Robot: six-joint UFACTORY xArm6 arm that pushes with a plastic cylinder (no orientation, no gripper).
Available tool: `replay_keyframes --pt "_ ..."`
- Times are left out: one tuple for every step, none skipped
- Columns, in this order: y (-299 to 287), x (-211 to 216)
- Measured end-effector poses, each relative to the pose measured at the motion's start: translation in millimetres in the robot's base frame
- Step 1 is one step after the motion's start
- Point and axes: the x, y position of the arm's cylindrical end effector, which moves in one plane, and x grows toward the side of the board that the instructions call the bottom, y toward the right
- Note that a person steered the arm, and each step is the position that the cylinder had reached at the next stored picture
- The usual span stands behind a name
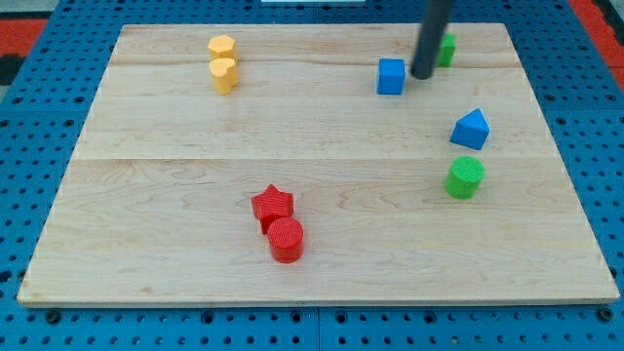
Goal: Place the blue cube to the left of the blue triangle
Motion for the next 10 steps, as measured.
replay_keyframes --pt "-57 -8" --pt "-87 -30" --pt "-130 -27" --pt "-89 -18" --pt "-42 4" --pt "-42 17" --pt "-76 9" --pt "-92 21" --pt "-47 44" --pt "-13 75"
